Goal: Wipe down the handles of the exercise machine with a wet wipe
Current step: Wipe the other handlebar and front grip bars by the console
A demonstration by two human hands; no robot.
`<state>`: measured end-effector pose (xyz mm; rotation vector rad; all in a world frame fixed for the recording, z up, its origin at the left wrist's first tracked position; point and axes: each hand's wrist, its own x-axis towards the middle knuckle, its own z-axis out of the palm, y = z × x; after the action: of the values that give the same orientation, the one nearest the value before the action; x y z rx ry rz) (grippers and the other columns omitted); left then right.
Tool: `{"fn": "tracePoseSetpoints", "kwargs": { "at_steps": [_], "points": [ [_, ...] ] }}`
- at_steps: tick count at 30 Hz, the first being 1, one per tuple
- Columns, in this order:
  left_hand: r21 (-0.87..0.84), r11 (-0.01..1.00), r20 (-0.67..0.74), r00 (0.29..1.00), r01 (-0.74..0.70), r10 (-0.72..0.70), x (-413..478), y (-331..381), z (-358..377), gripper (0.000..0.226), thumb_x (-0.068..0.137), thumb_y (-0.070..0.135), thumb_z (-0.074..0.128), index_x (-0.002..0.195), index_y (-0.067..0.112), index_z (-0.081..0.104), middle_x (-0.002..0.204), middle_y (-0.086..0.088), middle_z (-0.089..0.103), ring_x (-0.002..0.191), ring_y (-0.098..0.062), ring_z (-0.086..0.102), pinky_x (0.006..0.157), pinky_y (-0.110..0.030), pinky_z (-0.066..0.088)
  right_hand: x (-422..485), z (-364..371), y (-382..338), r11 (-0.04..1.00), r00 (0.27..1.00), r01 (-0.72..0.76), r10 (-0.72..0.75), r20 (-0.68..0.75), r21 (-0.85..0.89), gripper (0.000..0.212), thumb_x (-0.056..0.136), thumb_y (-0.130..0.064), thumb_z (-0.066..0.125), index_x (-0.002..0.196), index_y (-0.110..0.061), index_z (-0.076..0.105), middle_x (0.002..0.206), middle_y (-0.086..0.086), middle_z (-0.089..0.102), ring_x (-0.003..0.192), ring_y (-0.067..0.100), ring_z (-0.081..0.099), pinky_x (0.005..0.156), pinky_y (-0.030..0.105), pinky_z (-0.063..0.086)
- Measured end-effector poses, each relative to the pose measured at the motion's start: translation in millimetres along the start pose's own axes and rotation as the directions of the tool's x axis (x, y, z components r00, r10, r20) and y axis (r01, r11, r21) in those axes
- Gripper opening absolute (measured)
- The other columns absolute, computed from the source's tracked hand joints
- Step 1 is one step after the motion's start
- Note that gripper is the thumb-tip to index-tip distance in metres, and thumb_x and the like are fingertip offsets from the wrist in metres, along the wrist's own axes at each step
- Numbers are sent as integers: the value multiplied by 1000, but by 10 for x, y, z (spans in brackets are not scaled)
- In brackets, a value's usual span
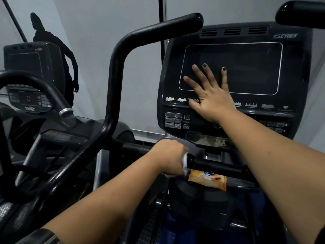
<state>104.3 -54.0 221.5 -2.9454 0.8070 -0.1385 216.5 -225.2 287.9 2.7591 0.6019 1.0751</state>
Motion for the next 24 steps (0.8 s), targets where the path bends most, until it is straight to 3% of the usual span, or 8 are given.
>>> {"fn": "tracePoseSetpoints", "kwargs": {
  "at_steps": [4, 7, 10, 12, 15, 19, 22, 24],
  "points": [
    [-41, 998, -175, 984, -53, 45, -12, 166, 58, 26, 77, 51, 59, 82, 25, 57, 74, 2, 62, 68, -23, 57, 58, -29, 39, 3, 2, 5, 1000, 1000, -2, 2, 2, -11, 69, 93, -59, 28, 153, -41, 0, 162, -7, -17, 149, 18, -19, 115, 59, -14],
    [31, 993, -365, 923, -115, 118, -34, 225, 213, 16, 80, 37, 53, 77, 22, 58, 66, 1, 60, 58, -25, 58, 51, -27, 31, 4, 8, 5, 1000, 1000, 2, -2, 3, -6, 69, 93, -58, 29, 153, -42, 1, 162, -8, -16, 149, 17, -18, 115, 58, -15],
    [116, 969, -464, 851, -218, 247, -47, 181, 313, 21, 76, 35, 45, 79, 24, 63, 68, 5, 59, 56, -19, 58, 51, -25, 41, -1, 2, 23, 1000, 1000, 5, -5, 10, 15, 68, 93, -57, 30, 153, -43, 2, 162, -9, -16, 149, 16, -18, 116, 58, -14],
    [53, 976, -480, 851, -212, 211, -91, 121, 337, 17, 83, 37, 52, 85, 25, 63, 74, 5, 61, 63, -18, 60, 56, -28, 47, -5, 0, 24, 1000, 1000, 5, -6, 14, 16, 68, 92, -58, 30, 153, -44, 2, 162, -10, -15, 149, 16, -18, 116, 58, -13],
    [-122, 990, -451, 892, -74, 11, -217, -107, 355, 31, 88, 48, 41, 85, 24, 61, 79, 4, 65, 73, -22, 62, 62, -32, 43, -1, -14, 30, 1000, 1000, 0, -1, 11, 21, 69, 91, -58, 28, 153, -44, 3, 163, -10, -14, 149, 16, -17, 116, 58, -13],
    [-229, 956, -394, 881, 182, -262, -384, -493, 363, 49, 91, 55, 21, 66, 21, 46, 69, -1, 63, 69, -27, 60, 59, -32, 31, 8, 5, 21, 1000, 1000, -4, 4, 14, 11, 69, 90, -60, 26, 153, -44, 2, 163, -10, -15, 149, 16, -17, 116, 58, -13],
    [-177, 913, -167, 903, 368, -396, -281, -501, 244, 51, 98, 49, 21, 67, 17, 46, 85, -8, 67, 86, -32, 61, 74, -35, 43, 12, 9, 18, 1000, 1000, -4, 4, 16, -1, 69, 90, -60, 25, 152, -44, 1, 163, -9, -15, 149, 17, -17, 115, 58, -13],
    [-134, 917, -15, 925, 375, -380, -140, -407, 132, 47, 100, 43, 23, 79, 15, 55, 100, -13, 67, 97, -32, 60, 78, -35, 42, 11, 4, 11, 1000, 1000, -3, 3, 17, 2, 69, 90, -60, 26, 153, -44, 2, 163, -9, -14, 149, 17, -16, 115, 58, -14]
  ]
}}
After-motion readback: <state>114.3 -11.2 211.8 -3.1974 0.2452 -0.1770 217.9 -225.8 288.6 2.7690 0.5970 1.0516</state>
